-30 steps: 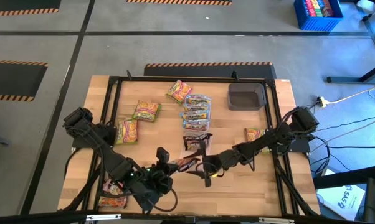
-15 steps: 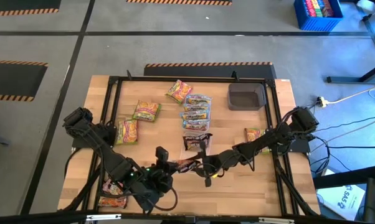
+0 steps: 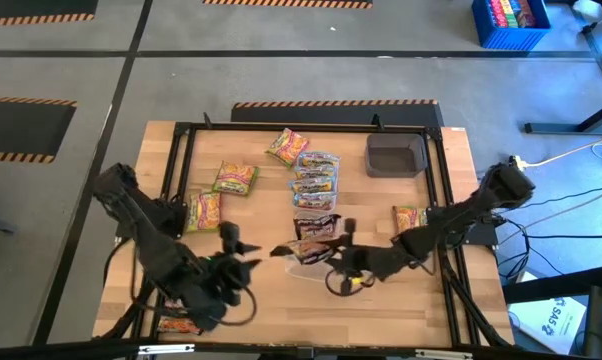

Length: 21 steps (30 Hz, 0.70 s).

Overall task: Sort Maruchan noodles
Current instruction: Put the top black noodle pack into the bottom transparent bin

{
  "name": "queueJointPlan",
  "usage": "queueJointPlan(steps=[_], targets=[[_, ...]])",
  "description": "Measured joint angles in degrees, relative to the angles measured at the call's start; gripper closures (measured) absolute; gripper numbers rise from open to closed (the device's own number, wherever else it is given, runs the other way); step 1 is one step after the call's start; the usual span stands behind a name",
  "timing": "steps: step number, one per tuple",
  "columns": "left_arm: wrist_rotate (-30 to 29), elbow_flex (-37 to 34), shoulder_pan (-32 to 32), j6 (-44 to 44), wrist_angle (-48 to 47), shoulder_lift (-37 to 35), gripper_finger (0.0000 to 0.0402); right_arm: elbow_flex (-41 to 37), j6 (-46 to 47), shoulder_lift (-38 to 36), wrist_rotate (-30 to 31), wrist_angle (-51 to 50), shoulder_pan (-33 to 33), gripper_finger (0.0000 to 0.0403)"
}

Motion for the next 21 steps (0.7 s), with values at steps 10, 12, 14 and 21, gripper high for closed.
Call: queueJointPlan(steps=[10, 12, 14, 21], targets=[[-2.42, -18.13, 2.97, -16.05, 8.35, -15.02, 0.0267, 0.12, 0.27, -7.18, 16.19, -12.61, 2.29, 0.0277], [-1.89, -23.01, 4.82, -15.08, 14.2, -18.28, 0.0267, 1.2, -2.95, -7.15, 21.48, -13.58, 1.89, 0.0277], [0.06, -27.82, 7.1, -11.44, 19.68, -21.56, 0.0266, 2.55, -6.5, -6.74, 27.14, -13.23, 1.85, 0.0277], [17.22, -43.44, 17.44, 0.56, 51.19, -34.13, 0.0266, 7.77, -19.23, -3.93, 39.65, -13.05, 1.84, 0.0278]])
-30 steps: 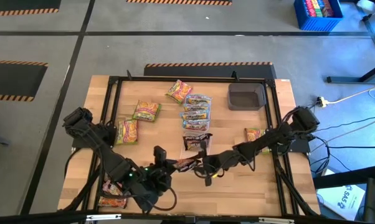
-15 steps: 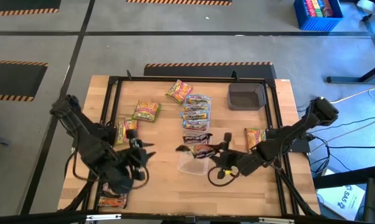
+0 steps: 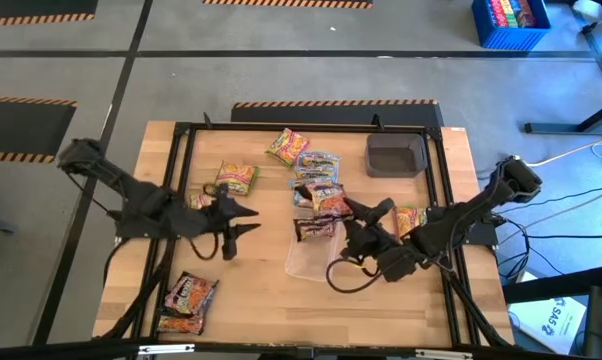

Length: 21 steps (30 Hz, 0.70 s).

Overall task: Sort Maruchan noodles
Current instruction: Put the top black noodle pack into the bottom transparent bin

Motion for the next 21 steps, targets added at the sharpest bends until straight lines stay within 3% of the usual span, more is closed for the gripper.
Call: queueJointPlan(steps=[3, 7, 10, 21], targets=[[9.98, -4.99, 4.89, 2.68, 14.3, -2.9, 0.0266, 1.72, -5.43, 2.57, 3.47, -0.09, -0.7, 0.0278], [16.43, -7.72, 9.66, 2.6, 23.49, -3.38, 0.0266, 3.8, -13.04, 6.49, 8.21, 0.22, -2.09, 0.0278], [17.33, -7.75, 12.08, 1.1, 25.55, -2.58, 0.0266, 4.93, -16.65, 9.22, 11.96, 0.06, -3.73, 0.0278], [17.76, -7.8, 19.62, -4.37, 26.75, 0.13, 0.0266, 8.35, -23.4, 13.99, 11.96, 0.07, -9.01, 0.0278]])
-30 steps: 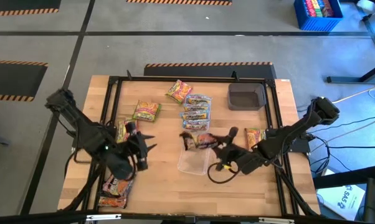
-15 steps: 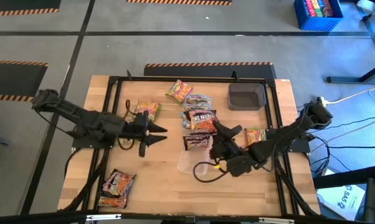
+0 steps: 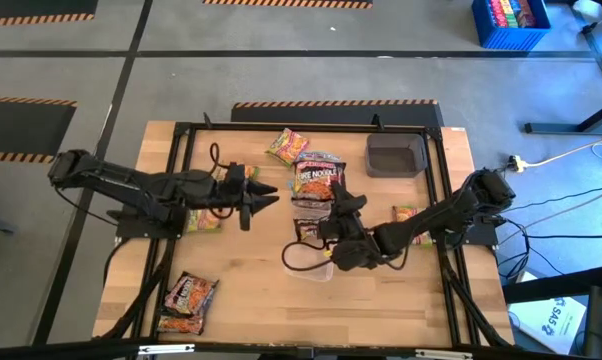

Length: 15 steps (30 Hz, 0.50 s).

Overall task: Sort Maruchan noodles
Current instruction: Put the top black noodle pack into the bottom transparent bin

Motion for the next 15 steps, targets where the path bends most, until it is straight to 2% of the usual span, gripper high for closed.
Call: queueJointPlan(steps=[9, 13, 15], targets=[[0.28, 0.0, 3.12, 6.54, -0.72, 0.14, 0.0266, 0.75, -0.02, 0.02, -0.04, -0.03, 0.12, 0.0278], [0.35, 0.0, 2.93, 6.6, -0.77, 0.14, 0.0266, 0.75, 0.47, 0.02, -0.47, -0.1, 0.12, 0.0278], [1.18, 0.0, 2.46, 2.61, -0.87, 0.16, 0.0266, 0.75, 0.91, 0.02, -0.57, -0.12, 0.12, 0.0278]])
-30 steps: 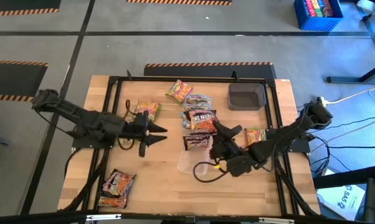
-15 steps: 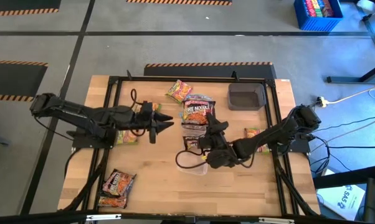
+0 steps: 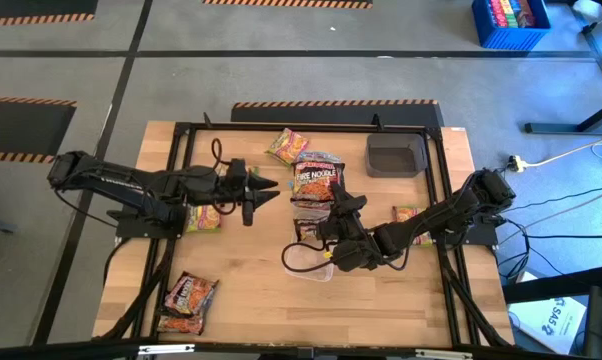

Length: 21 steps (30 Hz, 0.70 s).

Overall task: Sort Maruchan noodles
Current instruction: Put the top black noodle pack into the bottom transparent bin

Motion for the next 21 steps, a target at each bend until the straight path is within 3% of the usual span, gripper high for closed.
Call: queueJointPlan(steps=[3, 6, 14, 21], targets=[[2.03, 0.0, -1.38, -12.61, 0.8, -0.02, 0.0266, 0.0, 1.08, 0.0, -0.46, 0.0, 0.0, 0.0278], [2.57, 0.0, -2.38, -16.09, 0.37, -0.02, 0.0266, 0.0, 1.84, 0.0, -0.48, -0.01, 0.0, 0.0278], [-1.1, 0.0, -2.48, 1.51, -0.09, -0.02, 0.0266, 0.0, 4.79, 0.0, -3.03, -0.14, 0.0, 0.0278], [-1.07, 0.0, -2.48, 6.11, 0.05, -0.02, 0.0266, 0.0, 10.98, 0.0, -7.95, -0.26, 0.0, 0.0278]])
